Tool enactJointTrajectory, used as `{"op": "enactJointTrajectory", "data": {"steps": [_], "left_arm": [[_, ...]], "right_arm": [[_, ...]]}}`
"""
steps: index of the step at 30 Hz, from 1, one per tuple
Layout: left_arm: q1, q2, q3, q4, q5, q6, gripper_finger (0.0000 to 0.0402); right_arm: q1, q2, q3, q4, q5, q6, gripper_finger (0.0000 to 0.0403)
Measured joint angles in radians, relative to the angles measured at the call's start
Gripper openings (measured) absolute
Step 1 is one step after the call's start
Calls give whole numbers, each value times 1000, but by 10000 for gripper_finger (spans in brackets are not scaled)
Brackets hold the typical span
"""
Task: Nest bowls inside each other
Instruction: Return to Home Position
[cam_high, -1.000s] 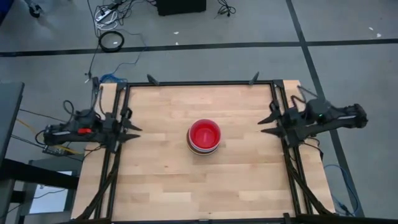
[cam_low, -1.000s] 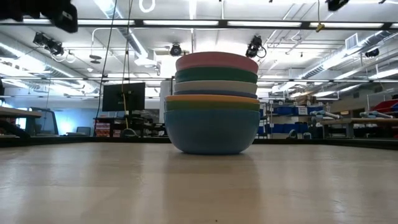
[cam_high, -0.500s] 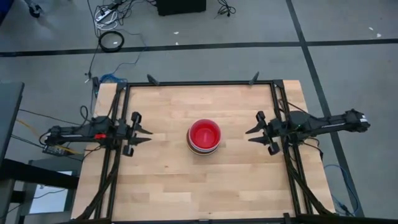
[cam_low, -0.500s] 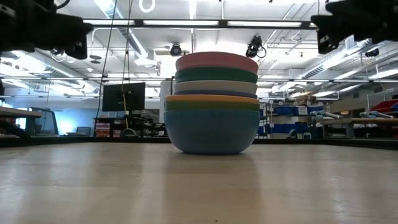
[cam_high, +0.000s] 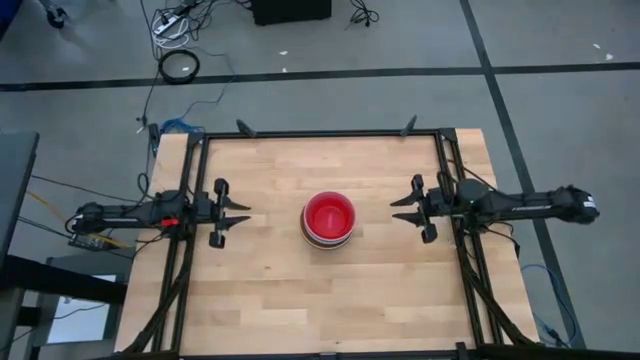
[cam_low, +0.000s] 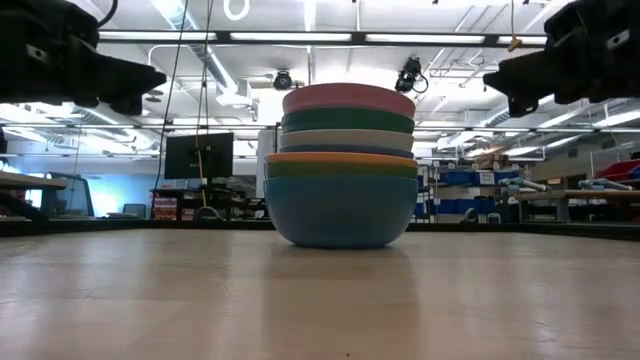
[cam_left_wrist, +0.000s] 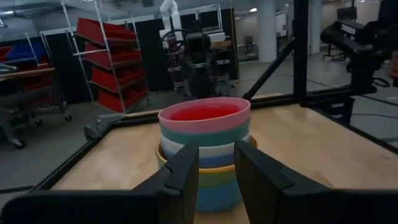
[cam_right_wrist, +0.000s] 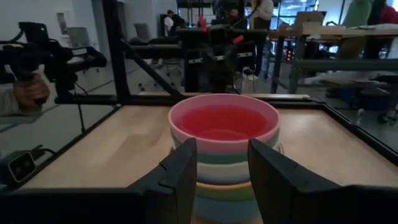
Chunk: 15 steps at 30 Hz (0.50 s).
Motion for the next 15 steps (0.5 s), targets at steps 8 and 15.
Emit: {"op": "enactJointTrajectory", "data": {"steps": [8, 15], "left_arm": [[0, 0, 0, -5, -26, 23, 111], [0, 0, 0, -4, -26, 27, 111]], "right_arm": [[-40, 3, -82, 107, -72, 15, 132], [-40, 7, -82, 129, -14, 12, 132]]}}
